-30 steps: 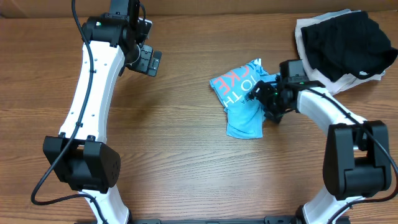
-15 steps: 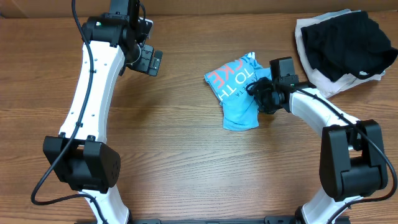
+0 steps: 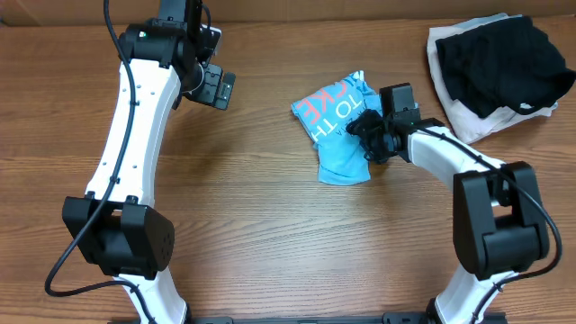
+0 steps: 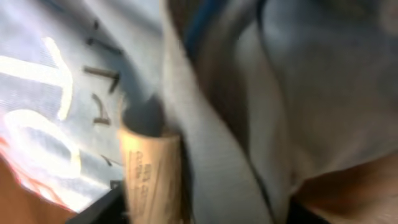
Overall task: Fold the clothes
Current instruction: 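Grasp the folded shirt with the right gripper and carry it to the garment pile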
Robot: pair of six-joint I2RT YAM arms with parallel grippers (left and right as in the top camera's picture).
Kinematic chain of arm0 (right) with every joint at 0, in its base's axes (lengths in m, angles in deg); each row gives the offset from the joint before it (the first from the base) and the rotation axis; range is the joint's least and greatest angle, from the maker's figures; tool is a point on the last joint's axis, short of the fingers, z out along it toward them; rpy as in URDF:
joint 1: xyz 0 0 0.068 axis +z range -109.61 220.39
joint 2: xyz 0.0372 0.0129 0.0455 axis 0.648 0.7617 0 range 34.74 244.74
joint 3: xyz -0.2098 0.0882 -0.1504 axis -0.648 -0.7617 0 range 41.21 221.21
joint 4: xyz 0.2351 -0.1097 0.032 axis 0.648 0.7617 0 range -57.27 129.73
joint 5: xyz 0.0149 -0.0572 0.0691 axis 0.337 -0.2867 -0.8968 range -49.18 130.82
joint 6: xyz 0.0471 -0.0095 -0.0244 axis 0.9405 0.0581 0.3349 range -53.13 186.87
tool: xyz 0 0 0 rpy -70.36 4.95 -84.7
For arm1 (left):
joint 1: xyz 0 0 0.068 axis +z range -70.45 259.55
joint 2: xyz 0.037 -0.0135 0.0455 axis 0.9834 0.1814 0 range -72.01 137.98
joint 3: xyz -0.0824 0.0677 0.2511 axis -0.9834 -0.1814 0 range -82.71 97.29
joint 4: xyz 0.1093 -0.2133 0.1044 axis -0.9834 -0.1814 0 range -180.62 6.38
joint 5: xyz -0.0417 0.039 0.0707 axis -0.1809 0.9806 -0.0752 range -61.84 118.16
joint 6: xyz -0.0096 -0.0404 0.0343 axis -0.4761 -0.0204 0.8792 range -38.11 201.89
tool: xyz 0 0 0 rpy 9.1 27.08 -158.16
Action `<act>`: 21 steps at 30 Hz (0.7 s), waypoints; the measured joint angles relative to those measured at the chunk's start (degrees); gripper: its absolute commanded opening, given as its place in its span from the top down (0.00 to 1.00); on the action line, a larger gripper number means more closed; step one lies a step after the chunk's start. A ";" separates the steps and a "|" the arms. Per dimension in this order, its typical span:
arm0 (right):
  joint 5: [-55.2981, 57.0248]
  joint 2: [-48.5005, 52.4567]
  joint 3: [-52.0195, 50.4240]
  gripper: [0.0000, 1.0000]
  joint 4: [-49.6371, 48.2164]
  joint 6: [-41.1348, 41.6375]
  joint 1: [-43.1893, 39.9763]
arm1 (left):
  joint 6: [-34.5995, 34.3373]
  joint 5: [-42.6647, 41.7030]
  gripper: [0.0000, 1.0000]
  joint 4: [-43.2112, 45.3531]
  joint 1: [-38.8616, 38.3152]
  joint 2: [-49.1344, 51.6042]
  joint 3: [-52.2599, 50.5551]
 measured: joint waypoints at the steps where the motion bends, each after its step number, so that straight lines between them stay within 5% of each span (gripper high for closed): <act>1: -0.57 0.48 0.02 0.70 -0.57 0.00 0.02 | 0.00 0.00 0.00 -0.02 0.00 0.00 0.00; 3: -1.51 1.20 0.04 0.87 -1.31 0.26 0.07 | 0.00 0.00 0.00 -0.02 0.00 0.00 0.00; 6: -3.54 1.44 0.04 0.96 -2.36 -0.11 -0.02 | 0.00 0.00 0.00 0.07 0.00 0.00 -0.02; 21: -22.49 -0.72 7.15 0.96 0.70 -12.94 -4.48 | 0.00 0.00 0.00 0.20 0.00 0.00 -0.07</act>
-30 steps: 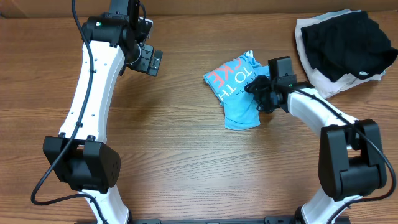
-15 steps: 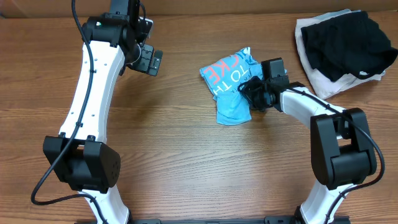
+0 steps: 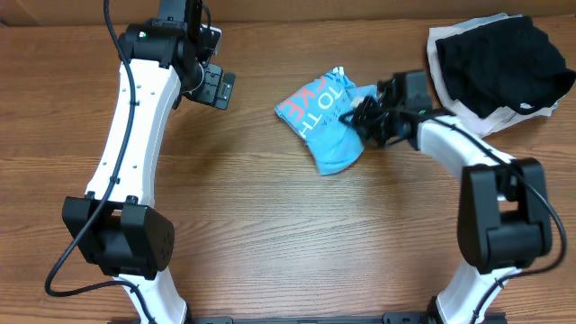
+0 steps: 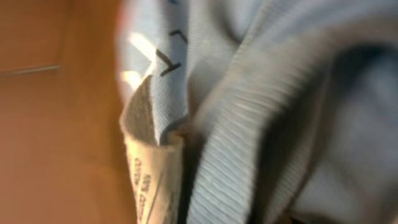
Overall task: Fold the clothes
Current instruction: 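Grasp the folded shirt with the right gripper and carry it to the garment pile, then lower the blue shirt onto the black garment pile and release with the right gripper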
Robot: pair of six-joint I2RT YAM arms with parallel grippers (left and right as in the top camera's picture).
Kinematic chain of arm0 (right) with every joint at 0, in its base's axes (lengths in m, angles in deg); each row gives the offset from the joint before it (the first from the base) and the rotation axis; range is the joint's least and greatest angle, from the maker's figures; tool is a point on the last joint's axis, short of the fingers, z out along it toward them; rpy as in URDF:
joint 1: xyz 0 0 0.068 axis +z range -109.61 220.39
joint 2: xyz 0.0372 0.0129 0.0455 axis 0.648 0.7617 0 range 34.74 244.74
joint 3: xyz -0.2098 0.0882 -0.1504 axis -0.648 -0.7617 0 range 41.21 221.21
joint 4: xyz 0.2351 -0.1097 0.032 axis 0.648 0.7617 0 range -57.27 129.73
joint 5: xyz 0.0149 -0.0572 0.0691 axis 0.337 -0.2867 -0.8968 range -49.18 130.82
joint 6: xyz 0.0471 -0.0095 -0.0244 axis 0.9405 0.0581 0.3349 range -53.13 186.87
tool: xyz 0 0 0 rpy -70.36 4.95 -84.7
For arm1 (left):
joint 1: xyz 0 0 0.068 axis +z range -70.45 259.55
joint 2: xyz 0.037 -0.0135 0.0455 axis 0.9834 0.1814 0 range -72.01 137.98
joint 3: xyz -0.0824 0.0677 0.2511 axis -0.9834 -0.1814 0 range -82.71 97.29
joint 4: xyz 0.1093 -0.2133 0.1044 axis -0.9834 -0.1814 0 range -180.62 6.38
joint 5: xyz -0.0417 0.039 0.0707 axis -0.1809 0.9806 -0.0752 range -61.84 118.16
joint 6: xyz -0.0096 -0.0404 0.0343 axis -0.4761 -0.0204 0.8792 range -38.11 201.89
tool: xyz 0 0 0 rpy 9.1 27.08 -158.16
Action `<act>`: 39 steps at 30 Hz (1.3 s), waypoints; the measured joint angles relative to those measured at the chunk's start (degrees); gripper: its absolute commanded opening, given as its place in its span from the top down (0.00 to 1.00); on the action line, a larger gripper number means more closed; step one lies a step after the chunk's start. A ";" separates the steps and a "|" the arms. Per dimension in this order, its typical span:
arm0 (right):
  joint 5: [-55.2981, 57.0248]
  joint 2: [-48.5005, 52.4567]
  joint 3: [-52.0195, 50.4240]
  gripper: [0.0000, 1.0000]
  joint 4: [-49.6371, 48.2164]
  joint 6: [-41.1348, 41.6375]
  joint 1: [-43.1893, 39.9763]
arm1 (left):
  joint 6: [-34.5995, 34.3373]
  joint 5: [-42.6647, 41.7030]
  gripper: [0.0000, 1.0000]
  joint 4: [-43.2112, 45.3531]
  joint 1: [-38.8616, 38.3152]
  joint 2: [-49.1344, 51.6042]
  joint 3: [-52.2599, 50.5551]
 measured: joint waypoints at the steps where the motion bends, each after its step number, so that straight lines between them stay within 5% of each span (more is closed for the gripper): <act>1: -0.68 -0.94 1.44 0.96 1.42 -0.81 -0.42 | 0.00 0.00 0.00 0.02 0.00 0.00 0.00; 14: -3.02 -5.09 22.08 0.96 15.21 -10.21 -4.70 | 0.00 0.00 0.00 0.79 0.00 0.00 0.00; 22: 1.49 -5.09 32.96 0.96 20.46 -16.72 -16.96 | 0.00 0.00 0.00 1.20 0.00 0.00 0.00; 39: 11.96 -3.04 34.05 0.95 15.04 -22.51 -29.29 | 0.00 -0.15 0.00 4.22 0.00 0.00 0.00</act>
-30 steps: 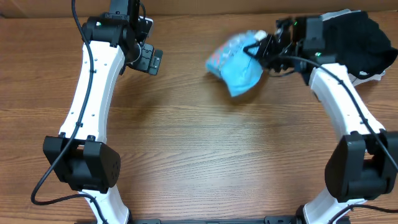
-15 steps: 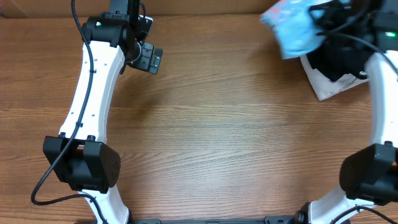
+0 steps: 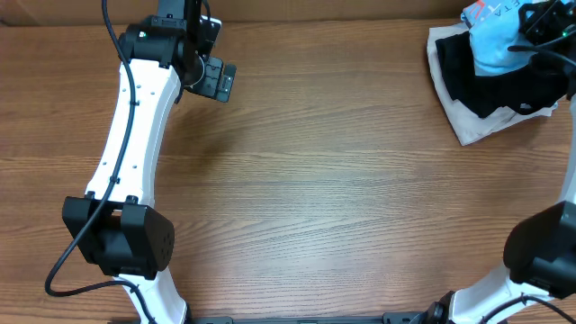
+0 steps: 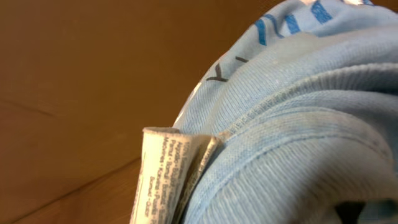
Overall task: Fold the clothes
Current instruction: 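Lower the blue shirt onto the black garment pile and release with the right gripper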
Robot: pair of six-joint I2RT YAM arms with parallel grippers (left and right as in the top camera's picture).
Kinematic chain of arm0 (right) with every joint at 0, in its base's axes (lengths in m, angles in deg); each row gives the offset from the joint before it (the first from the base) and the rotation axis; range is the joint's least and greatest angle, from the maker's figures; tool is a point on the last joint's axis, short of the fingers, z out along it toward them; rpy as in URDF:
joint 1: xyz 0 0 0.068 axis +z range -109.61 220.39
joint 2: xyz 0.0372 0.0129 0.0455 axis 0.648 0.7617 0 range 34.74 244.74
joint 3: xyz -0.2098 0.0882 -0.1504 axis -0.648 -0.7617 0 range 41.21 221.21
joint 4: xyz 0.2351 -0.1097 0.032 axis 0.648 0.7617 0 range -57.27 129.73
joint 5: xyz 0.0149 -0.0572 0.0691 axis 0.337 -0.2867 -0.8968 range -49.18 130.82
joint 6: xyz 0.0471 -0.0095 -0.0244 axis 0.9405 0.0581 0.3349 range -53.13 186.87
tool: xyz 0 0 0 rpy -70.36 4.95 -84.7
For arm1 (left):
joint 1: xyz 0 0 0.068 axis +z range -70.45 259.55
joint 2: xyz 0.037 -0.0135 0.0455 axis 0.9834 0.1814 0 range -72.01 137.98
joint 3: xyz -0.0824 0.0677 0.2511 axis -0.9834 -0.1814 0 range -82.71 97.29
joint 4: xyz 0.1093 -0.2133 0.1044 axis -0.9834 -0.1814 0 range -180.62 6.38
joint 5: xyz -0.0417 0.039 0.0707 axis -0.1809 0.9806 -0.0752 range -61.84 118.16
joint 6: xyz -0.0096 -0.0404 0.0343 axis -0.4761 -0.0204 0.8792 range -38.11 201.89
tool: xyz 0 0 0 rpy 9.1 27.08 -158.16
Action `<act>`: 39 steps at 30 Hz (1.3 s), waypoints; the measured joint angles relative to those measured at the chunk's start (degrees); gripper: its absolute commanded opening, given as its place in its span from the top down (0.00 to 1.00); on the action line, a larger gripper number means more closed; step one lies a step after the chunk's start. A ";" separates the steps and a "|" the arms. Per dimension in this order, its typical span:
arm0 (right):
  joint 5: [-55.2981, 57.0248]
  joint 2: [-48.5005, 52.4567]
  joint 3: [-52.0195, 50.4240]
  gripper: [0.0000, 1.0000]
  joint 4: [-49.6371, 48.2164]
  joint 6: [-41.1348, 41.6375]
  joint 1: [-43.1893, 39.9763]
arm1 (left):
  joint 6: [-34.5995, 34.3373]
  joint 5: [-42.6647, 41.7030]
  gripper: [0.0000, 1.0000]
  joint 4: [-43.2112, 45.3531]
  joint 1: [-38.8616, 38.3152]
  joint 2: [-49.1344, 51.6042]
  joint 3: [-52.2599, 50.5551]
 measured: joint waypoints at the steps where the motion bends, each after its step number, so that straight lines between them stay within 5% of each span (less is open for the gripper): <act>1: 0.07 0.92 0.02 0.89 0.20 0.00 -0.20 | 0.00 -0.04 0.00 0.00 0.00 0.00 0.00; 2: 0.09 1.84 0.02 0.82 0.81 0.02 -0.39 | 0.00 -0.07 0.00 0.02 0.00 0.00 0.00; 5: 1.07 5.14 0.09 0.39 4.28 0.15 -1.33 | 0.00 -0.09 0.00 0.07 0.00 0.00 0.00; 7: 2.40 7.17 0.09 0.30 6.97 0.11 -2.10 | 0.00 -0.15 0.00 0.11 0.00 0.00 0.00; 20: 6.03 0.63 1.29 0.13 12.00 0.00 -5.99 | 0.00 -0.28 0.00 0.87 0.00 0.00 0.00; 29: 7.10 -10.91 4.90 0.14 7.43 -1.38 -5.86 | 0.00 -0.28 0.00 1.27 0.00 0.00 0.00; 31: 7.48 -10.51 5.01 0.14 3.82 -3.23 -5.57 | 0.00 -0.28 0.00 1.36 0.00 0.00 0.00; 34: 8.92 -7.56 5.03 0.01 -2.21 -6.29 -4.52 | 0.00 -0.31 0.00 1.70 0.00 0.00 0.00; 39: 14.73 0.76 5.03 0.00 -7.74 -11.52 -1.57 | 0.00 -0.28 0.00 2.08 0.00 0.00 0.00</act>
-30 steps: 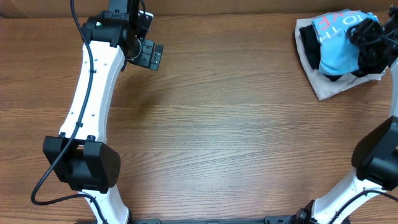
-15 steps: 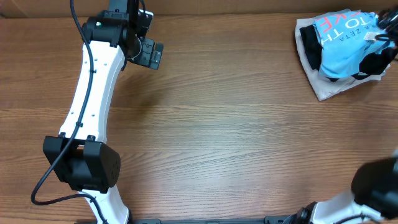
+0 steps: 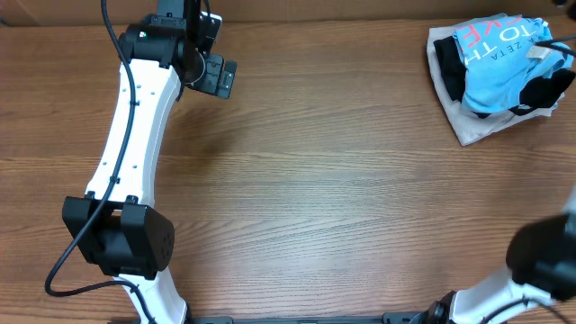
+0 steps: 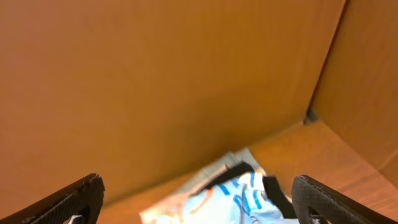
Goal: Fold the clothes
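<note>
The light blue printed shirt (image 3: 495,52) lies bunched on top of a black garment (image 3: 450,67), on the pile at the table's far right corner. A pale garment (image 3: 468,126) is at the bottom of that pile. In the right wrist view the blue shirt (image 4: 239,199) shows low between the fingers, with the black garment (image 4: 273,190) around it. My right gripper (image 4: 196,190) hangs above the pile, open and empty, and is off the overhead frame's edge. My left gripper (image 3: 216,77) is raised at the far left; its jaws are not readable.
Brown cardboard walls (image 4: 155,74) stand behind and beside the pile, meeting in a corner (image 4: 309,115). The wooden table (image 3: 315,198) stretches between the two arms. The right arm's base (image 3: 540,261) sits at the near right.
My right gripper let go of the blue shirt, opened wide and drew up and back. The shirt now rests spread on the black garment. The left arm is unchanged.
The blue shirt lay bunched mid-table with my right gripper shut on it. It was then slightly farther back and left, still gripped. Later it was held over the far-right pile. Now it lies on the pile, released.
</note>
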Robot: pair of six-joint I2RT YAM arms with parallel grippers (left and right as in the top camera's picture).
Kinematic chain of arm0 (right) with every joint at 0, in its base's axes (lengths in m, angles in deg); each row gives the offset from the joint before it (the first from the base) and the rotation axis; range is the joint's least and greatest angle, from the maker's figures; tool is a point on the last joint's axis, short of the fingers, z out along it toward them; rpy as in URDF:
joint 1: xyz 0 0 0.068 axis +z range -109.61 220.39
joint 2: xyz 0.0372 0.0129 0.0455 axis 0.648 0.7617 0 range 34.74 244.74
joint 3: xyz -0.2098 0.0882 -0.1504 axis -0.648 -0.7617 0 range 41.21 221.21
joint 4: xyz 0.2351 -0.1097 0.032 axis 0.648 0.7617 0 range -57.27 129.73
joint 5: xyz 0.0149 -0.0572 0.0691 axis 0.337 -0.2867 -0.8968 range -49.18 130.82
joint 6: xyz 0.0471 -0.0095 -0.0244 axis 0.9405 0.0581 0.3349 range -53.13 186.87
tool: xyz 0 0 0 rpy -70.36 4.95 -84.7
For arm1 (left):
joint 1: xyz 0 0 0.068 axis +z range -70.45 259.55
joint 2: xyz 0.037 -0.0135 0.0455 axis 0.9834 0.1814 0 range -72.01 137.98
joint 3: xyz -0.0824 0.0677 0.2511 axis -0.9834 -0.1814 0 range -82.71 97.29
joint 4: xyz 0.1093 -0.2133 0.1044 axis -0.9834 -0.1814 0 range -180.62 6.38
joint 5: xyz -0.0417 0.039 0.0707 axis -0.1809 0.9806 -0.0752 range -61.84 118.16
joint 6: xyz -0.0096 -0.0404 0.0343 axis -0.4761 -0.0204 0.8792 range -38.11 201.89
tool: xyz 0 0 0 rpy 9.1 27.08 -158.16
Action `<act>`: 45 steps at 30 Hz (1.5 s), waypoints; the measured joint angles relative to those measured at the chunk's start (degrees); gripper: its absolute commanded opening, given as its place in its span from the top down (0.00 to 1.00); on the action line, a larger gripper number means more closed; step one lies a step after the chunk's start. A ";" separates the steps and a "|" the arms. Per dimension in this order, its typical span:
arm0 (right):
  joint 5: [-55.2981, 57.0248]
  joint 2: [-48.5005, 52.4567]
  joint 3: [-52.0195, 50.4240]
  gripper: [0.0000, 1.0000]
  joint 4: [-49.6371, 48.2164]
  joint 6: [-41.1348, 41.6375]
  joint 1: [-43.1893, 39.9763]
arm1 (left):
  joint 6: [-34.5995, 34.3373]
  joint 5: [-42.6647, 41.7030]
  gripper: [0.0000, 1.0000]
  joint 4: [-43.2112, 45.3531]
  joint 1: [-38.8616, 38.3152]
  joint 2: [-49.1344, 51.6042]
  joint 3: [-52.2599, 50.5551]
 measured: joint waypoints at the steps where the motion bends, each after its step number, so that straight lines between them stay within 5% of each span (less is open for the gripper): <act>1: 1.27 1.79 0.00 0.00 -0.07 -0.83 0.46 | 0.00 0.00 0.00 0.07 0.00 0.00 0.00; 10: 10.69 20.87 0.09 0.00 8.31 -3.72 1.97 | 0.00 0.00 0.00 0.07 0.00 0.00 0.00; 21: 12.22 22.97 4.79 0.00 13.77 -2.97 2.12 | 0.00 -0.02 0.00 0.07 0.00 0.00 0.00; 30: 13.77 22.86 26.82 0.00 35.21 2.25 2.23 | 0.00 0.00 0.00 0.07 0.00 0.00 0.00; 38: 13.94 8.68 50.03 0.00 34.14 3.63 4.35 | 0.00 -0.02 0.00 0.07 0.00 0.00 0.00; 45: 14.14 -6.27 56.63 0.00 32.68 4.00 4.31 | 0.00 -0.02 0.00 0.07 0.00 0.00 0.00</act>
